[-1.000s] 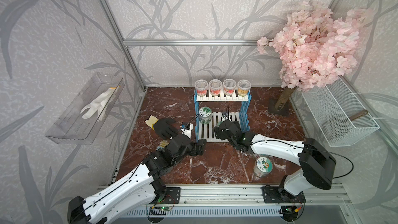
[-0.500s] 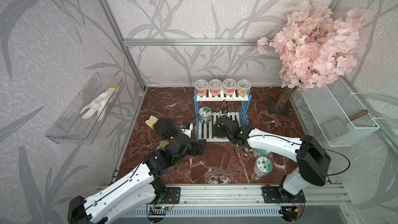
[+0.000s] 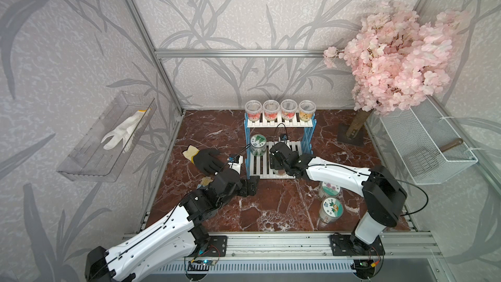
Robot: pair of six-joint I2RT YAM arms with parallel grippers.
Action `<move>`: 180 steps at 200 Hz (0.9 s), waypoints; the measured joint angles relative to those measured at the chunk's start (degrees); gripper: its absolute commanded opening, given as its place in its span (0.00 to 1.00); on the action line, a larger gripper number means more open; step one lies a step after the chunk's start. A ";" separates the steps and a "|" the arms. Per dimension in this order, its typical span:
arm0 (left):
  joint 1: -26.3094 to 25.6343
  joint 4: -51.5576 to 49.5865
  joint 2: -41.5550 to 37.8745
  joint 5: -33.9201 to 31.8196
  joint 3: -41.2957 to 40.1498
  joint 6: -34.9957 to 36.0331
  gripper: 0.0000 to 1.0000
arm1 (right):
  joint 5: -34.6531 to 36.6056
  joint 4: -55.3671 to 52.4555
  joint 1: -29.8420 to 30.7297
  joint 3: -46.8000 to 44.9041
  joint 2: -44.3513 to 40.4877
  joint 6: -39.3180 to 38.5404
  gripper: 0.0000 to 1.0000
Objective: Place the seed container on the shelf
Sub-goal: Place the seed jar on the shelf.
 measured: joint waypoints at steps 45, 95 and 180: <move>0.17 -0.04 0.07 0.09 0.02 0.00 1.00 | -1.22 -1.68 -0.02 0.00 0.37 0.09 0.98; 0.22 -0.09 0.20 0.17 0.02 0.00 1.00 | -0.98 -2.64 -0.07 -0.22 0.94 0.55 0.82; 0.26 -0.07 0.96 0.87 0.02 -0.02 1.00 | 4.15 10.51 -2.45 -8.63 -2.58 -7.08 0.83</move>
